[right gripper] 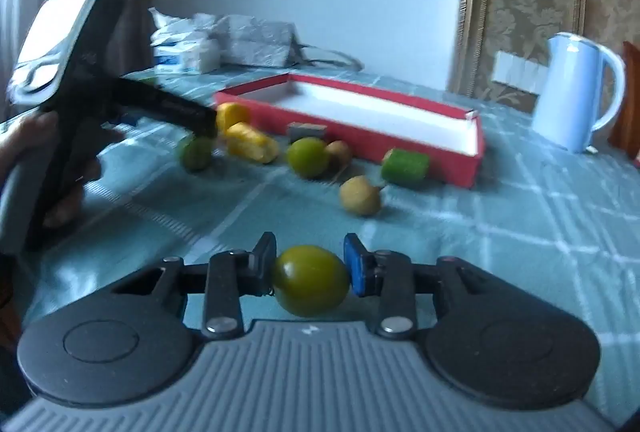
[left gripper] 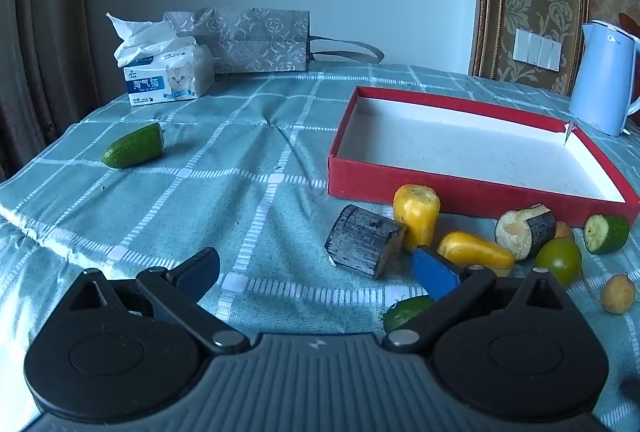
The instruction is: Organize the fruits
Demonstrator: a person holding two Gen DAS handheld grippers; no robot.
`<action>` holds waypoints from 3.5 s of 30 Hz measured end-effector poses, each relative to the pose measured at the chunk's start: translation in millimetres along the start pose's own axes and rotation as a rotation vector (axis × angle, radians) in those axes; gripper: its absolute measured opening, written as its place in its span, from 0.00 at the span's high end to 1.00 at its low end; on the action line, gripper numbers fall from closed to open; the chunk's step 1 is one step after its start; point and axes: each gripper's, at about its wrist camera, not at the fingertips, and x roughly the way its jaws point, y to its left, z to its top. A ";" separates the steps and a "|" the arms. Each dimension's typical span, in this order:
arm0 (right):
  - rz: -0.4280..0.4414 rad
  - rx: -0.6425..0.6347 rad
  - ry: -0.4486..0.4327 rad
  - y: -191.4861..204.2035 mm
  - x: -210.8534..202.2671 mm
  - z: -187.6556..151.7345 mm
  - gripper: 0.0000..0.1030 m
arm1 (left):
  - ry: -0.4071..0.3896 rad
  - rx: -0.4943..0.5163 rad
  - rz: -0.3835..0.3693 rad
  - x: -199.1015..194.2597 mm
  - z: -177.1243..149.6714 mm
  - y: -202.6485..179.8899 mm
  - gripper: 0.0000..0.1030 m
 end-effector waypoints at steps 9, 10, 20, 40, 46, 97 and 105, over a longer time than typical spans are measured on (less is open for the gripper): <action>-0.186 0.130 0.055 -47.5 60.5 13.6 0.66 | 0.004 -0.005 -0.003 1.5 0.9 0.8 0.00; -0.182 0.134 0.051 -48.5 63.5 16.2 0.66 | 0.005 -0.005 -0.004 1.8 0.9 0.9 0.00; -0.142 0.145 0.001 -55.3 75.7 18.0 0.33 | 0.006 -0.006 -0.009 3.1 0.3 1.6 0.00; -0.229 0.230 -0.149 -93.8 28.7 1.9 0.13 | 0.009 -0.011 -0.012 5.0 -1.3 1.2 0.00; -0.151 0.365 -0.112 -115.4 38.6 -5.0 0.13 | 0.011 -0.017 -0.016 5.3 -1.7 0.9 0.00; -0.067 0.183 0.014 -72.9 47.6 -2.2 0.17 | 0.008 0.047 -0.291 -27.0 -3.4 7.9 0.00; -0.051 0.223 0.008 -78.7 46.6 -4.1 0.17 | 0.041 0.084 -0.261 -14.6 -4.9 -2.3 0.00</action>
